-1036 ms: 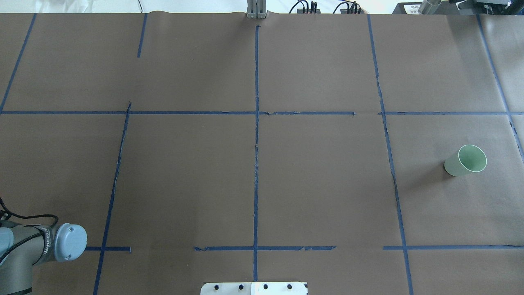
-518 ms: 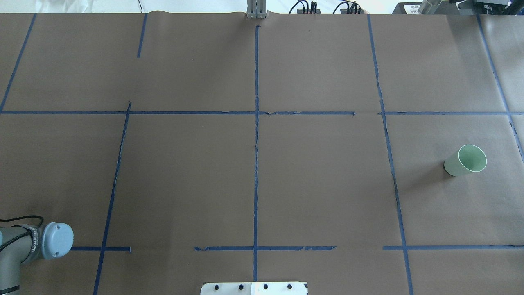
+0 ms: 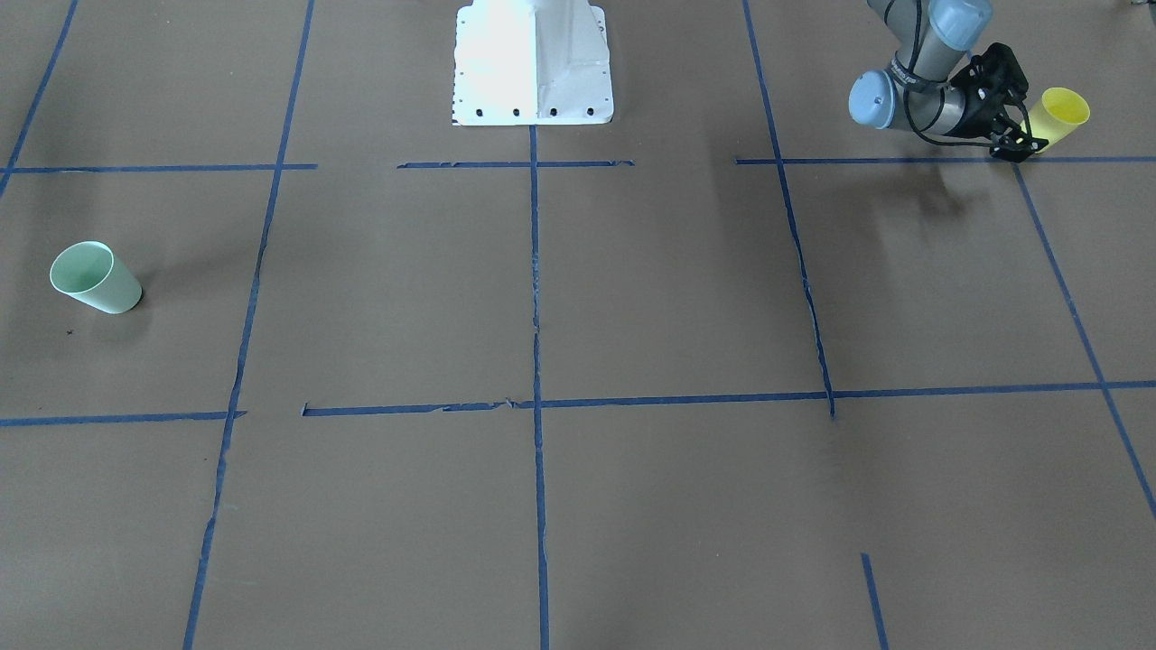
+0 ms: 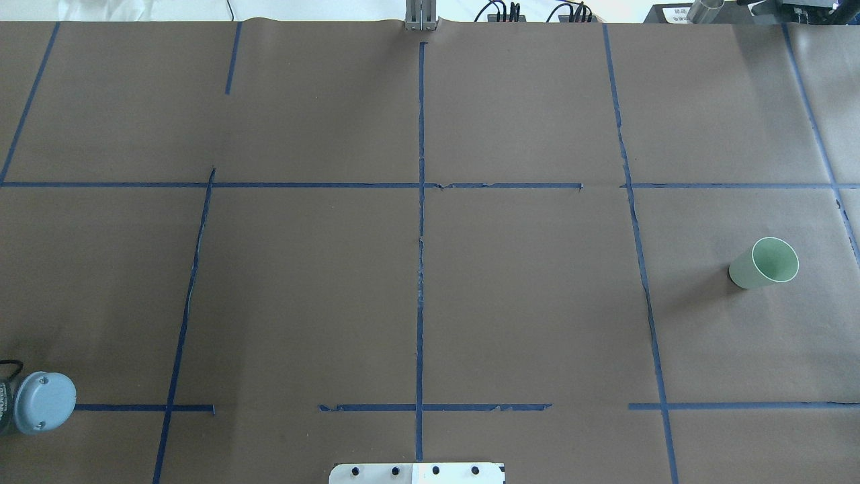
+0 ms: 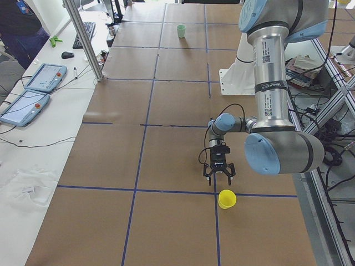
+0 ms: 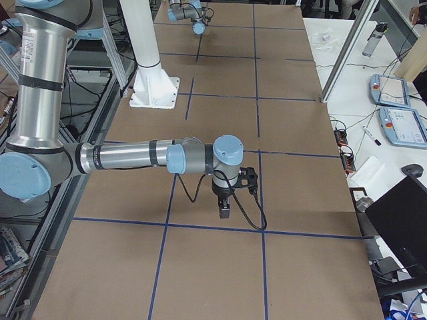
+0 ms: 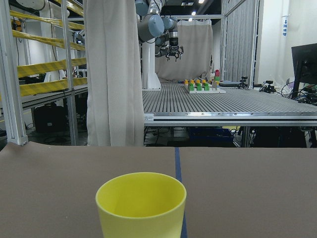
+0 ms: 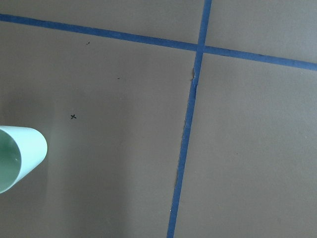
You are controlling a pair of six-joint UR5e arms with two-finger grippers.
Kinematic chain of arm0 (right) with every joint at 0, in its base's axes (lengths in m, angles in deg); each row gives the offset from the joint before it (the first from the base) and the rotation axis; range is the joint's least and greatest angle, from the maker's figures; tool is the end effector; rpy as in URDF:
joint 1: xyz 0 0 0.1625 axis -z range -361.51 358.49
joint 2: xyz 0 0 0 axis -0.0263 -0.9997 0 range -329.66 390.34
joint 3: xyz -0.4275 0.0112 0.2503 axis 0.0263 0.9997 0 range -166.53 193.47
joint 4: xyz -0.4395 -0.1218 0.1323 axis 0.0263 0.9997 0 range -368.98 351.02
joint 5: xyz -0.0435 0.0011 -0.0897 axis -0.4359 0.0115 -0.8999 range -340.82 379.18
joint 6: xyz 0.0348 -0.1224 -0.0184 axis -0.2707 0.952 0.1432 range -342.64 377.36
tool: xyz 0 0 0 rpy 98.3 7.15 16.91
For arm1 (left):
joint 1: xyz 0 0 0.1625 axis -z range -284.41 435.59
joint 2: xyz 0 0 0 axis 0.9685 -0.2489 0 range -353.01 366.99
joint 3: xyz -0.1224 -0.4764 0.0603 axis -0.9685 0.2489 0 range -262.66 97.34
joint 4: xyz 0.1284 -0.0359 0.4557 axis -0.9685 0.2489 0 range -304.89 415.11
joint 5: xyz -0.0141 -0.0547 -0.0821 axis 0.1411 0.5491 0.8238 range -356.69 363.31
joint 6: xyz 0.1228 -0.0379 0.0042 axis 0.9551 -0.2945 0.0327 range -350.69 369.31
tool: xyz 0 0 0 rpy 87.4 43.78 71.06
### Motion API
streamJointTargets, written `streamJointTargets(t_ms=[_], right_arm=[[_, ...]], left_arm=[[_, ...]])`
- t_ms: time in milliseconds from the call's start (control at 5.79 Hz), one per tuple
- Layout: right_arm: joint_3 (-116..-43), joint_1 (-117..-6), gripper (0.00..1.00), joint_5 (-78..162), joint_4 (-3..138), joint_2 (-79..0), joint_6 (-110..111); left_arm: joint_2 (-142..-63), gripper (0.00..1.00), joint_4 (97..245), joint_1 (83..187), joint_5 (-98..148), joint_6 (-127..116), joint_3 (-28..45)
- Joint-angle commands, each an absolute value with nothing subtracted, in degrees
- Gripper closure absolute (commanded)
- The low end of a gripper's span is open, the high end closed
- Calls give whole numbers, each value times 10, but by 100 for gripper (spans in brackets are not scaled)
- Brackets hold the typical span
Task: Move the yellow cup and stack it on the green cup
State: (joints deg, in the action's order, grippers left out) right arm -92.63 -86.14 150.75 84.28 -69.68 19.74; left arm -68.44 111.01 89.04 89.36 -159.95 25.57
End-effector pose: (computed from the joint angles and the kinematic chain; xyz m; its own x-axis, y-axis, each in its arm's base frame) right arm 0.0038 -0.4737 0.6934 0.7372 -0.1436 0.6602 0.1241 0.9893 0.0765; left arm 0.3083 -0.2199 0.7742 -0.0386 -0.9986 0.0361 0.8607 -0.0149 0.5089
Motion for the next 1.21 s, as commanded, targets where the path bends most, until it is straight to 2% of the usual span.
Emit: streamJointTargets(t_ms=[0,345,690,1036], right_arm=[[-927,-861,0,1508,843,-697,197],[-929,-861,0,1508,843,-697,196],[-933,-861,0,1509,843,-698,195],[-933,-861,0,1516,843,-698,195]], left_arm=[[-672,0,1137,890,894,-1613,253],[-673,0,1137,883,894,-1645,247],[-674,0,1184,880,894,-1654,195],[-673,0,1194,860,894,-1674,181]])
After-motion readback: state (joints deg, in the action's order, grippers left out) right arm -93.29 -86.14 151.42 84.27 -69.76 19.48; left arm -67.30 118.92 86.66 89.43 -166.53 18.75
